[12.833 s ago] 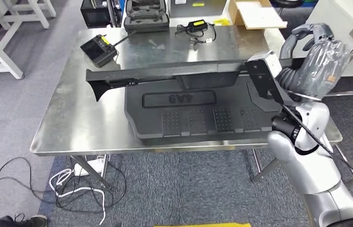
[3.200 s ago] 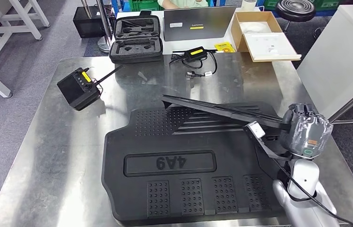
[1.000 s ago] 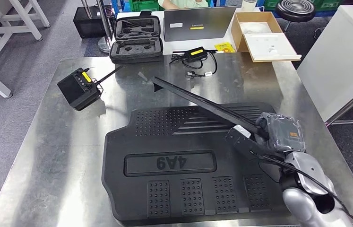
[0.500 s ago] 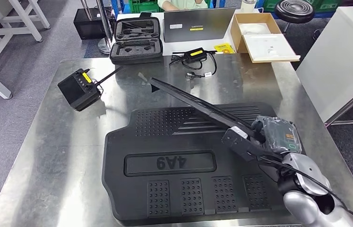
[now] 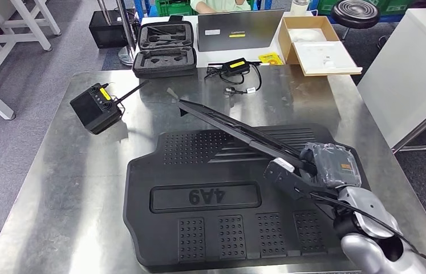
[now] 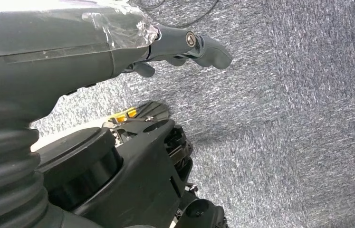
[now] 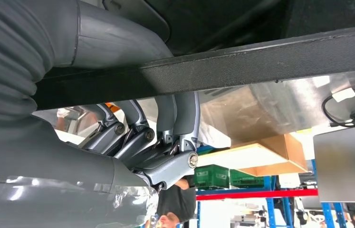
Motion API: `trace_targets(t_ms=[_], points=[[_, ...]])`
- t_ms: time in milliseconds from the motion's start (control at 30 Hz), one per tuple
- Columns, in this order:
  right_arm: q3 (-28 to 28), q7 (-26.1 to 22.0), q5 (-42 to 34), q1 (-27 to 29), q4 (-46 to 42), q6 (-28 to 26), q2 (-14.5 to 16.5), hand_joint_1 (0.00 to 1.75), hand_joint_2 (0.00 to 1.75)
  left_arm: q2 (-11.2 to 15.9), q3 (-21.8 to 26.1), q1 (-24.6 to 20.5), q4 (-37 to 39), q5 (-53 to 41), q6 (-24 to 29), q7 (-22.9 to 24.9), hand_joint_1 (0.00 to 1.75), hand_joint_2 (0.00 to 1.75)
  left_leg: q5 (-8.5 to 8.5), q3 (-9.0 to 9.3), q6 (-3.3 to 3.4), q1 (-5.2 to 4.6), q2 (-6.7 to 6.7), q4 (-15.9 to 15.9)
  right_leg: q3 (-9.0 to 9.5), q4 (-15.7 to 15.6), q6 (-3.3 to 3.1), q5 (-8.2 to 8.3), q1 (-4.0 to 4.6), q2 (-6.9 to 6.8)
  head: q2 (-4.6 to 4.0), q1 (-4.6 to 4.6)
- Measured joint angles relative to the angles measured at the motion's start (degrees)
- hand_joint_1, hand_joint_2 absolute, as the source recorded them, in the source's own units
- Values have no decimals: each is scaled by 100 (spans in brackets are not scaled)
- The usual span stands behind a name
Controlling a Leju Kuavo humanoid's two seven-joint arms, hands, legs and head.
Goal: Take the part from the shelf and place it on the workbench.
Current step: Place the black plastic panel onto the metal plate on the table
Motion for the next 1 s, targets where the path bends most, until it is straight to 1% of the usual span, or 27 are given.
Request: trace_targets(t_ms=[567, 767, 1000], points=[[65, 0, 172, 2, -68, -53, 0, 175, 175, 6, 0, -17, 0, -2, -6, -5, 0, 175, -7, 1, -1, 0, 0, 0, 3, -4, -1, -6, 0, 0, 0, 0], [99, -33, 463, 3, -97, -187, 1, 175, 175, 5, 0, -15, 0, -35, -18, -36, 0, 175, -8, 0, 0, 0, 0, 0, 3, -5, 0, -7, 0, 0, 0, 0], [148, -115, 716, 29, -113, -217, 2, 175, 175, 5, 0, -16, 2, -56, -18, -44, 0, 175, -10, 0, 3, 0, 0, 0, 3, -7, 0, -8, 0, 0, 0, -1]])
